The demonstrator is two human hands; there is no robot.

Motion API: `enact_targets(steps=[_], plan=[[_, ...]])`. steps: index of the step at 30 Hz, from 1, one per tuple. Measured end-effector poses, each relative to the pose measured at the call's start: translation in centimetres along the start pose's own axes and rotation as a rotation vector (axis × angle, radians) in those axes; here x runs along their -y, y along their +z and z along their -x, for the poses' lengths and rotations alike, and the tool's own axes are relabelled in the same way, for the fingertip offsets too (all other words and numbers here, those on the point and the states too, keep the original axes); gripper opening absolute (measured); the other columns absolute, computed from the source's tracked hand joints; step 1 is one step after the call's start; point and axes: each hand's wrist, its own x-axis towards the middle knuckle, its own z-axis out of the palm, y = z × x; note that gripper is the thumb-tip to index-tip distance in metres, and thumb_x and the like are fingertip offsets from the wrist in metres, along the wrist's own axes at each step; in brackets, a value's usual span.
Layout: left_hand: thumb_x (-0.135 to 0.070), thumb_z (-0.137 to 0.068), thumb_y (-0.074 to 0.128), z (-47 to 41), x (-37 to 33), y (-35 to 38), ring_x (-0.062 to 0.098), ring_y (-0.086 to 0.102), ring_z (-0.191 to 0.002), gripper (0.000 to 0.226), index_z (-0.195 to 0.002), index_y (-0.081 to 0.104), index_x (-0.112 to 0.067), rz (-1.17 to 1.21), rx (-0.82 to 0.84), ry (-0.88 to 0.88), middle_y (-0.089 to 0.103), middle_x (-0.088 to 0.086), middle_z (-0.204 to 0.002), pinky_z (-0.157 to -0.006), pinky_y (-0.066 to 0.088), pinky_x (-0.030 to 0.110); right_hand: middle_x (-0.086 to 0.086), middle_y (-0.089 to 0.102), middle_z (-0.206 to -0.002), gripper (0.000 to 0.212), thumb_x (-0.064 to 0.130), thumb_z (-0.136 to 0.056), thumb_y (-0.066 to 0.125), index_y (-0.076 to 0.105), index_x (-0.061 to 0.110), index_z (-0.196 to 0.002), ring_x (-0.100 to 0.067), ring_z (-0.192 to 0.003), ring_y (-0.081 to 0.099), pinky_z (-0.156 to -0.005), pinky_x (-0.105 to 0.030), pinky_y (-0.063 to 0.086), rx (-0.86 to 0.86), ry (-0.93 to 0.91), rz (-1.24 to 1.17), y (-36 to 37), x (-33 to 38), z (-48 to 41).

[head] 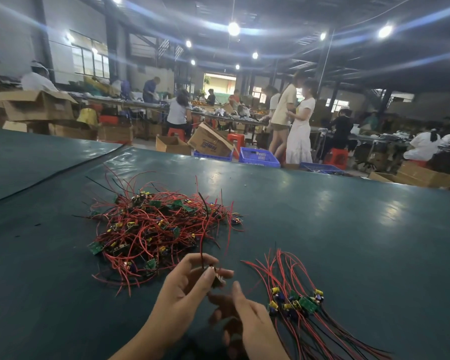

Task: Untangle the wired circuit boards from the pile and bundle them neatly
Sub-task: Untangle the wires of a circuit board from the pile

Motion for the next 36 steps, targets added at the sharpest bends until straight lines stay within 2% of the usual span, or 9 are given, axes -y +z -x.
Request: enact_targets(steps=[4,8,13,17,19,24,27,31,36], plan=[[-0.012,-0.092,0.045,0.6,0.8,0.6,0.003,0.066,-0.089,0.019,-0.105,0.051,0.001,-0.008,0.081,-0.023,0.074,-0.001,-0.101,-0.077,0.046,0.010,-0.002,0.065,-0.059,0.034,0.036,-0.092,0.053,0.080,0.028,-0.074,-0.012,-0.047,0.049,-0.044,-0.019,0.038,-0.067,-0.115,-0.047,-0.4,0.5,-0.3],[-0.024,-0.090,0.051,0.5,1.6,0.7,0.014,0.067,-0.096,0.025,-0.109,0.054,-0.007,-0.032,0.081,-0.087,0.071,-0.001,-0.113,-0.078,0.049,0.019,-0.003,0.062,-0.056,0.036,0.022,-0.096,0.053,0.079,0.010,-0.073,-0.014,-0.041,0.046,-0.040,-0.019,0.035,-0.143,-0.177,-0.021,-0.9,0.0,-0.9],[-0.042,-0.085,0.057,0.2,1.7,0.8,0.015,0.070,-0.081,0.031,-0.088,0.073,-0.015,-0.041,0.051,-0.259,0.074,0.005,-0.086,-0.068,0.050,0.017,-0.002,0.072,-0.064,0.034,0.021,-0.096,0.051,0.078,0.010,-0.079,-0.009,-0.062,0.069,-0.058,-0.013,0.050,-0.098,-0.218,-0.019,-1.0,0.0,-0.8],[-0.041,-0.080,0.061,0.6,2.1,0.8,-0.001,0.066,-0.064,0.028,-0.066,0.075,-0.020,-0.075,-0.058,-0.350,0.071,-0.012,-0.067,-0.057,0.045,0.007,-0.002,0.066,-0.058,0.019,0.017,-0.092,0.062,0.077,0.017,-0.080,-0.007,-0.044,0.053,-0.047,-0.015,0.042,-0.114,-0.228,0.045,-1.0,-0.4,-0.9],[-0.042,-0.082,0.059,0.4,2.1,0.7,0.009,0.069,-0.065,0.031,-0.068,0.076,-0.020,-0.054,0.002,-0.368,0.073,-0.001,-0.067,-0.059,0.049,0.014,-0.006,0.071,-0.066,0.005,0.014,-0.084,0.072,0.076,0.017,-0.085,-0.007,-0.050,0.060,-0.051,-0.014,0.045,-0.081,-0.219,0.061,-0.9,-0.6,-0.8],[-0.057,-0.068,0.060,0.1,1.9,0.5,0.014,0.071,-0.078,0.041,-0.080,0.079,-0.022,-0.055,0.052,-0.347,0.075,0.007,-0.079,-0.071,0.056,0.025,-0.004,0.076,-0.081,0.027,0.026,-0.069,0.086,0.075,0.018,-0.093,-0.018,-0.081,0.073,-0.080,-0.029,0.057,-0.024,-0.203,0.184,-1.0,-1.4,-0.8],[-0.059,-0.072,0.058,0.0,1.8,0.2,0.025,0.072,-0.084,0.047,-0.084,0.078,-0.018,-0.063,0.099,-0.363,0.075,0.011,-0.083,-0.081,0.057,0.037,-0.004,0.076,-0.080,0.020,0.025,-0.072,0.084,0.077,0.017,-0.089,-0.019,-0.079,0.073,-0.078,-0.030,0.058,-0.002,-0.229,0.197,-1.1,-1.2,-0.8],[-0.057,-0.081,0.048,0.1,1.4,0.4,0.016,0.072,-0.075,0.041,-0.082,0.078,-0.030,-0.060,0.174,-0.399,0.076,0.004,-0.078,-0.067,0.054,0.021,-0.009,0.075,-0.075,0.008,0.020,-0.077,0.079,0.078,0.017,-0.085,-0.030,-0.076,0.071,-0.075,-0.037,0.059,-0.020,-0.301,0.215,-0.9,-1.1,-0.7],[-0.055,-0.084,0.046,0.3,1.4,0.4,0.021,0.072,-0.089,0.040,-0.093,0.077,-0.032,-0.053,0.193,-0.405,0.076,0.007,-0.090,-0.080,0.056,0.027,-0.007,0.073,-0.070,0.006,0.017,-0.082,0.075,0.076,0.015,-0.076,-0.027,-0.071,0.070,-0.070,-0.034,0.059,-0.070,-0.312,0.221,-1.1,-1.2,-1.0]])
